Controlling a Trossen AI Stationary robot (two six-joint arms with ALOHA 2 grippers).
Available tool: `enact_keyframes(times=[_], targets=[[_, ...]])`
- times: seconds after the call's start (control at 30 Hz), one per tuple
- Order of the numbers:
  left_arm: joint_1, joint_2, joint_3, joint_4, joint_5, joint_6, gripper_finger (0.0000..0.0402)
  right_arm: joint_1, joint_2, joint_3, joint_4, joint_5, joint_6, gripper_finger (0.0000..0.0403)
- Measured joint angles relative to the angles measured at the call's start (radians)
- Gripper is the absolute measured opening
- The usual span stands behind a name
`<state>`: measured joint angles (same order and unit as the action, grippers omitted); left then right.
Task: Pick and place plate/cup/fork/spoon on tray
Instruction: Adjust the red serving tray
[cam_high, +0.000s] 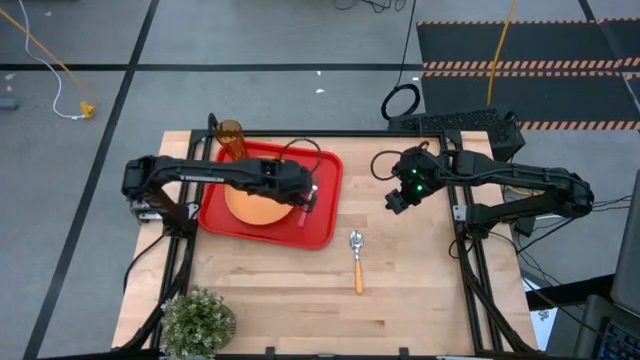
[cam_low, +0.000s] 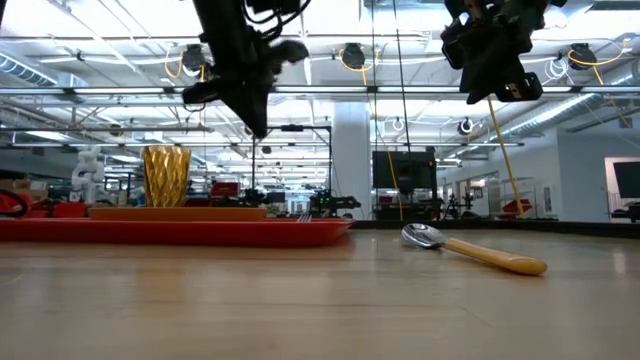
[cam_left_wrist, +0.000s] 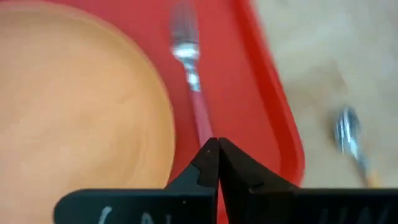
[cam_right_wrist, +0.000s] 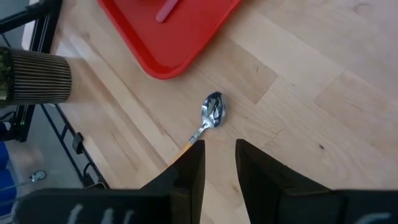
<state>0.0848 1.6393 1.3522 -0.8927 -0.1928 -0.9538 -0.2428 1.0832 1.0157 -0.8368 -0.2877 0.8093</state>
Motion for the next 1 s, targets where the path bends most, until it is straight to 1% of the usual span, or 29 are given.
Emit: enact_keyframes(times=[0.07,0.17,0.27,0.33,0.4,0.53,0.6,0.83,0.9,1.0], targets=[[-0.025,-0.017,-0.003,-0.004,0.071,0.176,0.0005,-0.003,0.0,0.0,0.001,0.003,0.014,0.0082],[-0.105,-0.027,-0.003,-0.045,0.165,0.411,0.0005,-0.007,0.0,0.0,0.003,0.019,0.022,0.0082],[-0.201,-0.025,-0.02,-0.073,0.18,0.571,0.0005,-0.007,0.0,0.0,0.004,0.066,0.035,0.0082],[-0.26,-0.025,-0.048,-0.071,0.187,0.645,0.0005,-0.012,0.0,0.0,0.011,0.088,0.043,0.0082],[-0.304,-0.024,-0.085,-0.066,0.187,0.669,0.0005,-0.017,0.0,0.0,0.018,0.104,0.052,0.0082],[-0.335,-0.024,-0.165,0.033,0.197,0.606,0.0005,-0.025,0.0,0.0,0.026,0.104,0.068,0.0082],[-0.327,-0.024,-0.199,0.101,0.217,0.612,0.0005,-0.025,0.0,0.0,0.025,0.104,0.062,0.0082],[-0.268,-0.024,-0.268,0.277,0.31,0.737,0.0005,-0.043,0.0,0.0,0.026,0.106,0.023,0.0082],[-0.256,-0.024,-0.28,0.3,0.317,0.764,0.0005,-0.052,0.0,0.0,0.025,0.104,0.01,0.0082],[-0.25,-0.023,-0.307,0.286,0.307,0.789,0.0005,-0.059,0.0,0.0,0.025,0.101,-0.003,0.0082]])
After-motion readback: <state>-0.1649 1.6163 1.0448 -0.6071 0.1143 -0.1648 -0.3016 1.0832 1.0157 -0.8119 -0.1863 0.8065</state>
